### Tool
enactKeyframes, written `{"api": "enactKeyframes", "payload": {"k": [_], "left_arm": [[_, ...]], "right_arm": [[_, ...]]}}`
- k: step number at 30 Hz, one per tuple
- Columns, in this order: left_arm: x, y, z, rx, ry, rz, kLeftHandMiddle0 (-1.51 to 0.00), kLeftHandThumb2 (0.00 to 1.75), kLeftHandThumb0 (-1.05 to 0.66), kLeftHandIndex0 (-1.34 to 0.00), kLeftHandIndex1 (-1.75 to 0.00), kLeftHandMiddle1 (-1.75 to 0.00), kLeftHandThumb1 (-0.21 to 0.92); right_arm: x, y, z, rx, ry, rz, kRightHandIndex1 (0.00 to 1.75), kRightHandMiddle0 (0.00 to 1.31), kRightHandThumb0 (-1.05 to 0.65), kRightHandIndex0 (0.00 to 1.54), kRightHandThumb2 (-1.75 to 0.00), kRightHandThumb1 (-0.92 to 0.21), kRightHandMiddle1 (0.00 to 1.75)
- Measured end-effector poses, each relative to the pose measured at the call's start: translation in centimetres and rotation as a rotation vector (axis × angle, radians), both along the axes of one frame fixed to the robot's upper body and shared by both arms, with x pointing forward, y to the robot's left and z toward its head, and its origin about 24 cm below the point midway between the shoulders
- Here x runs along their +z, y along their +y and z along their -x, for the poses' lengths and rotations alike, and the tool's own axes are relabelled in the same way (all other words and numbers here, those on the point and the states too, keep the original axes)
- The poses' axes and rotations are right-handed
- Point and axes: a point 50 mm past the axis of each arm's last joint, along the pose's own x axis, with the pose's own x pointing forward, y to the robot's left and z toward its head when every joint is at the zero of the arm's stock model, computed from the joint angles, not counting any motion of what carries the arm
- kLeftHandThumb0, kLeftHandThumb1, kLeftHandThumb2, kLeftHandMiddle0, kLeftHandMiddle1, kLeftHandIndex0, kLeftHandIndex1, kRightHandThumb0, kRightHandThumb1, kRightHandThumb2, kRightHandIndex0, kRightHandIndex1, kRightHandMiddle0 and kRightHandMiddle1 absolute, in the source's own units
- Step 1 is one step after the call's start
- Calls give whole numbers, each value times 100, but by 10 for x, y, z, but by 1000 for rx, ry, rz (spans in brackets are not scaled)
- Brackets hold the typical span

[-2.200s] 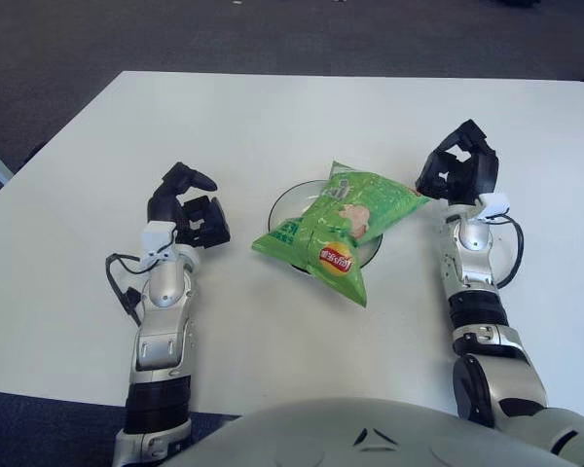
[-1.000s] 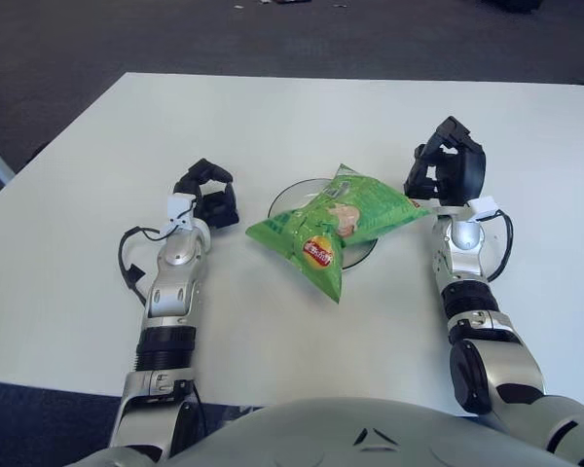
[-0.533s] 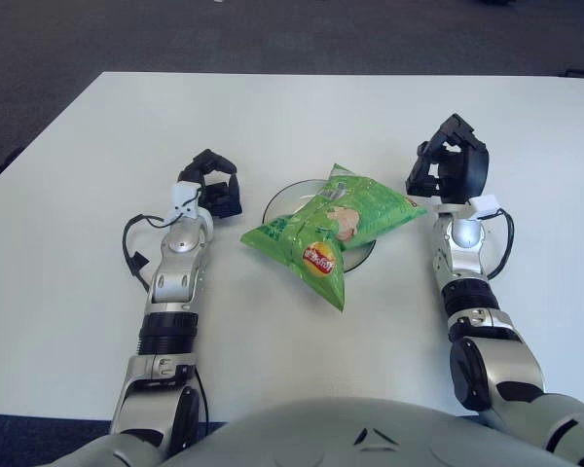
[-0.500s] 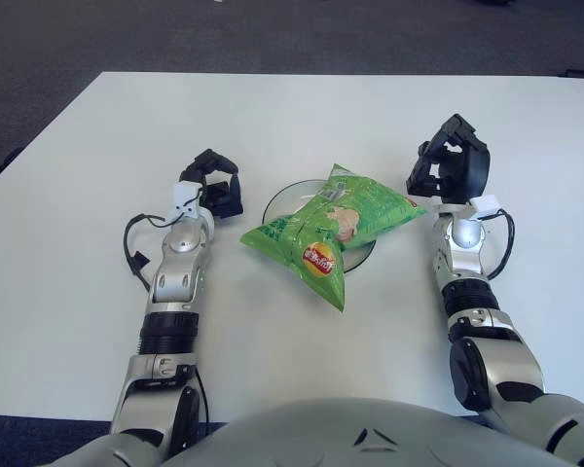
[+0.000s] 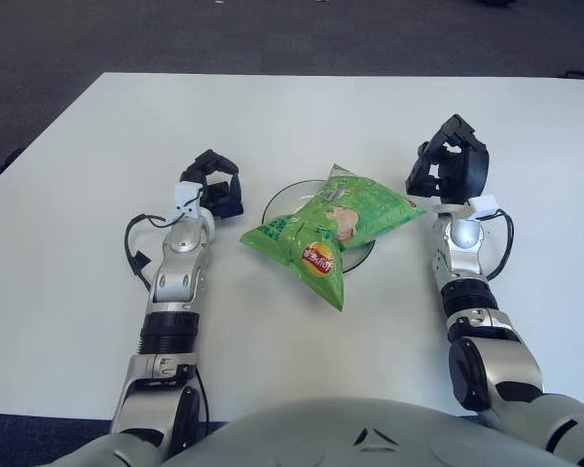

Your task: Put the snack into the plate.

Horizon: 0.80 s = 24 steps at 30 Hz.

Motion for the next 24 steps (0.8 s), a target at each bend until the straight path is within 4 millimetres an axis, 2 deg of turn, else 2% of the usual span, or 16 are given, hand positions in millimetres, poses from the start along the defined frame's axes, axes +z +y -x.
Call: {"api": "enactKeyframes", "payload": {"k": [24], "left_arm": [[3,-2,1,-29,-2,5,-131,134,-49,-63,-175,-175,30]], "right_arm": [[-6,-1,-5,-63,105,-14,175,76,-56,134,-153,-14,175]]}}
